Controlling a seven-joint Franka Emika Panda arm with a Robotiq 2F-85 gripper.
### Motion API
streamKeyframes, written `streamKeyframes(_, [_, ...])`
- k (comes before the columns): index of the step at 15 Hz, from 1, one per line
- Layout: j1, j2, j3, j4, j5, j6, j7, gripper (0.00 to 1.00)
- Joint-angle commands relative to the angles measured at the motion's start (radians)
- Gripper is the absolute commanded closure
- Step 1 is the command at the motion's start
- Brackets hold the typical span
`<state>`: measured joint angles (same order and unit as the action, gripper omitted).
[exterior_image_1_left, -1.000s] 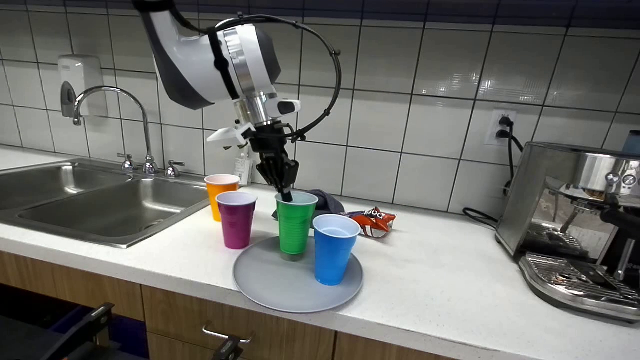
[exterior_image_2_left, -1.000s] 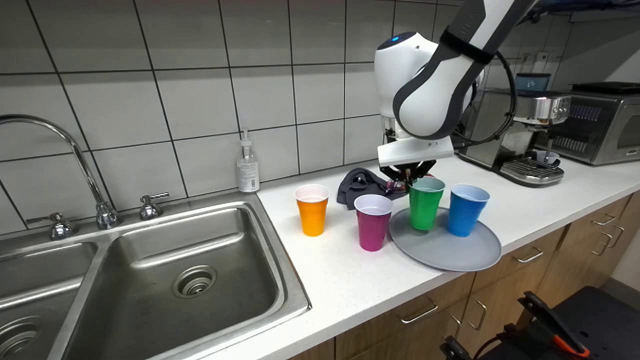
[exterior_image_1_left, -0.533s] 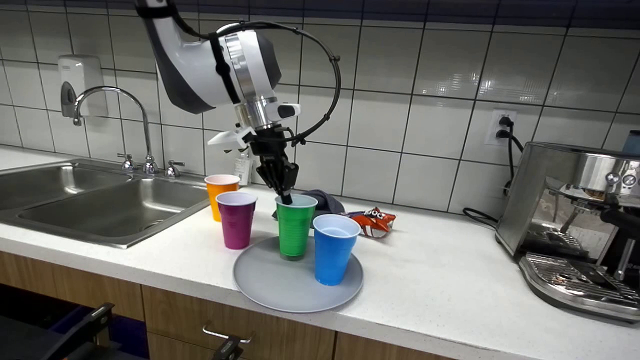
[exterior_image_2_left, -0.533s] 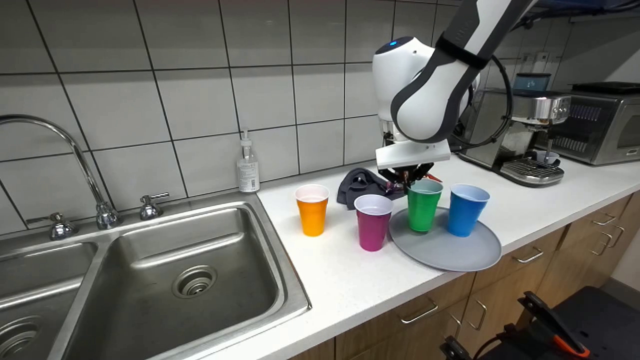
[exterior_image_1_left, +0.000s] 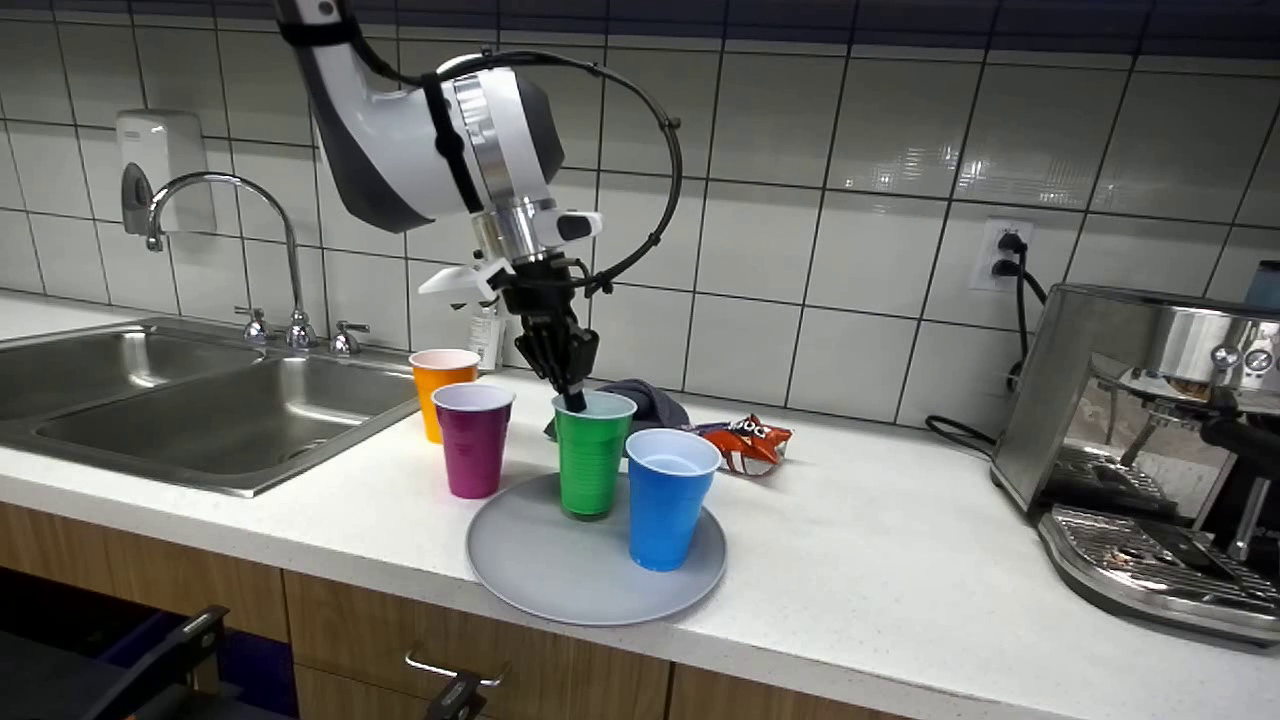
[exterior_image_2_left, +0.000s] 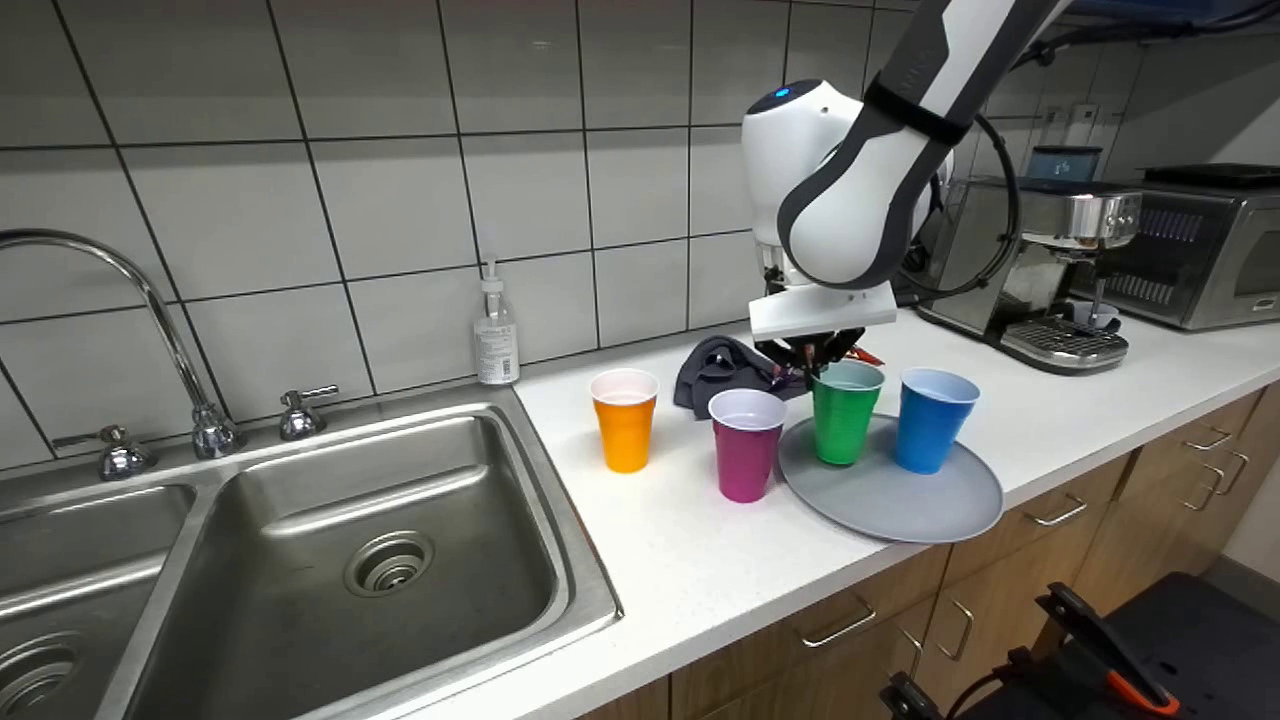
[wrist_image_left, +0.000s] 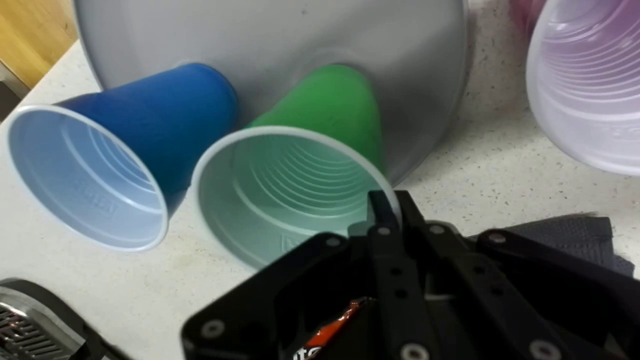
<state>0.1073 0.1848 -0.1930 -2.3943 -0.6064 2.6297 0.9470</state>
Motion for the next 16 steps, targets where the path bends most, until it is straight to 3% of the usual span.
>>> streamKeyframes(1, [-0.020,0.007,0.018,0.013,0.008,0.005,0.010,0.63])
streamKeyframes(9, [-0.024,-0.036,0.022,-0.007,0.025,0.030,-0.012,0.03])
streamKeyframes(16, [-0.028,-0.083,0.031,-0.029,0.040,0.066,-0.036,0.00])
